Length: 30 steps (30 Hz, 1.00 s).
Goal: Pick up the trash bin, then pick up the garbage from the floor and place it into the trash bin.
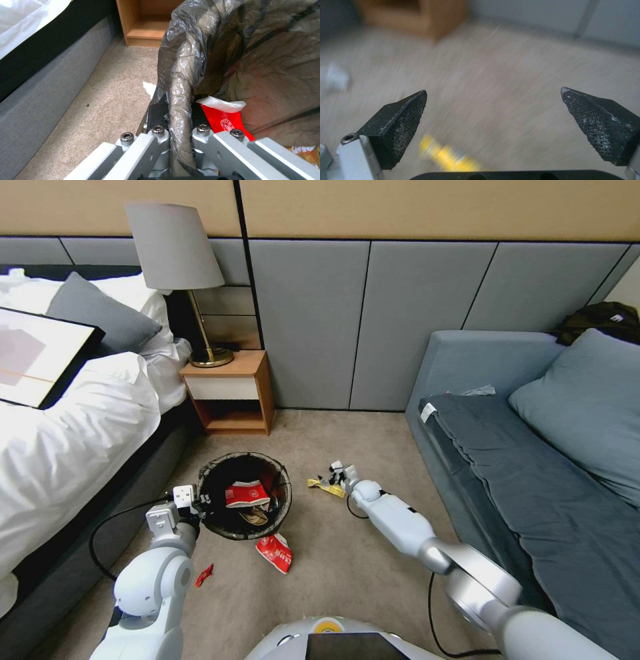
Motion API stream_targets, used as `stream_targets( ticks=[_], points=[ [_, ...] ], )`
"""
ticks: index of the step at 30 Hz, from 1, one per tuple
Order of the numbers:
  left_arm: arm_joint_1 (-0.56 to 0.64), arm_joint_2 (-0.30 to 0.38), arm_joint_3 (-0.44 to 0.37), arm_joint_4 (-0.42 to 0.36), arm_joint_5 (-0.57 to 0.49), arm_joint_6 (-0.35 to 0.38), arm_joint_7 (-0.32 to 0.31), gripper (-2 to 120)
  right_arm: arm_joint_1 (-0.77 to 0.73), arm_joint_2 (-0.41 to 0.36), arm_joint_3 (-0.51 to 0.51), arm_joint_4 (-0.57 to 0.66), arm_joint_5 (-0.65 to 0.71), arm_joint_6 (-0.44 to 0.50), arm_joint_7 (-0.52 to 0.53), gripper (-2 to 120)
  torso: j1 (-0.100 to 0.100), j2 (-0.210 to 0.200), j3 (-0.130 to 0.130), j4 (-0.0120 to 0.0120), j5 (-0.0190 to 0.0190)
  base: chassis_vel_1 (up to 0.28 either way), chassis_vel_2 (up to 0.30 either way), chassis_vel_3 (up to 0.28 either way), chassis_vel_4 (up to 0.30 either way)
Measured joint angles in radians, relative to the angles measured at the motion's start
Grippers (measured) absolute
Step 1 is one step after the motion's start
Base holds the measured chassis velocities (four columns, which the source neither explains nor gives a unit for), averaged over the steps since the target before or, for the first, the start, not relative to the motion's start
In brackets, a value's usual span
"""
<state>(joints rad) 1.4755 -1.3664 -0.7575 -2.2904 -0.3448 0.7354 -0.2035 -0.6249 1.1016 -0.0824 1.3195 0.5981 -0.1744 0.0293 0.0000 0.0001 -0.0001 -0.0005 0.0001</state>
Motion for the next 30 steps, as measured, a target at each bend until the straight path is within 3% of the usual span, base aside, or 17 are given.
stream_targets(
  ticks=[2,4,7,14,16,23,30],
  points=[
    [-0.002,0.001,0.004,0.002,0.0,0.0,0.0,0,-0.065,-0.05,0.084,0.11,0.013,-0.009,0.018,100,0.0,0.0,0.0,-0.0002,0.0001,0.0,0.0,0.0,0.0],
    [-0.003,0.002,0.004,0.002,0.0,0.0,0.0,0,-0.074,-0.055,0.095,0.123,0.014,-0.009,0.02,100,0.0,0.0,0.0,-0.0002,0.0002,0.0,0.0,0.0,0.0],
    [-0.008,0.004,0.007,0.003,-0.009,0.0,-0.009,0,-0.209,-0.088,0.21,0.254,-0.003,-0.011,0.032,100,0.0,0.0,0.0,0.0006,0.0004,0.0,0.0,0.0,0.0],
    [-0.002,0.002,0.007,-0.002,-0.009,-0.015,-0.013,0,-0.344,-0.06,0.347,0.396,-0.03,-0.008,0.037,100,0.0,0.0,0.0,0.0008,0.0001,0.0,0.0,0.0,0.0],
    [0.001,0.006,0.003,-0.005,-0.01,-0.025,-0.013,0,-0.423,-0.037,0.433,0.468,-0.057,0.0,0.037,100,0.0,0.0,0.0,0.0007,-0.0002,0.0,0.0,0.0,0.0],
    [-0.007,0.01,0.009,0.001,-0.005,-0.031,-0.009,0,-0.554,-0.003,0.526,0.519,-0.086,0.022,0.028,100,0.0,0.0,0.0,0.0003,0.0,0.0,0.0,0.0,0.0],
    [-0.002,0.006,0.017,0.002,0.005,-0.032,-0.008,0,-0.575,0.019,0.537,0.52,-0.094,0.028,0.026,100,0.0,0.0,0.0,0.0006,-0.0001,0.0,0.0,0.0,0.0]
  ],
)
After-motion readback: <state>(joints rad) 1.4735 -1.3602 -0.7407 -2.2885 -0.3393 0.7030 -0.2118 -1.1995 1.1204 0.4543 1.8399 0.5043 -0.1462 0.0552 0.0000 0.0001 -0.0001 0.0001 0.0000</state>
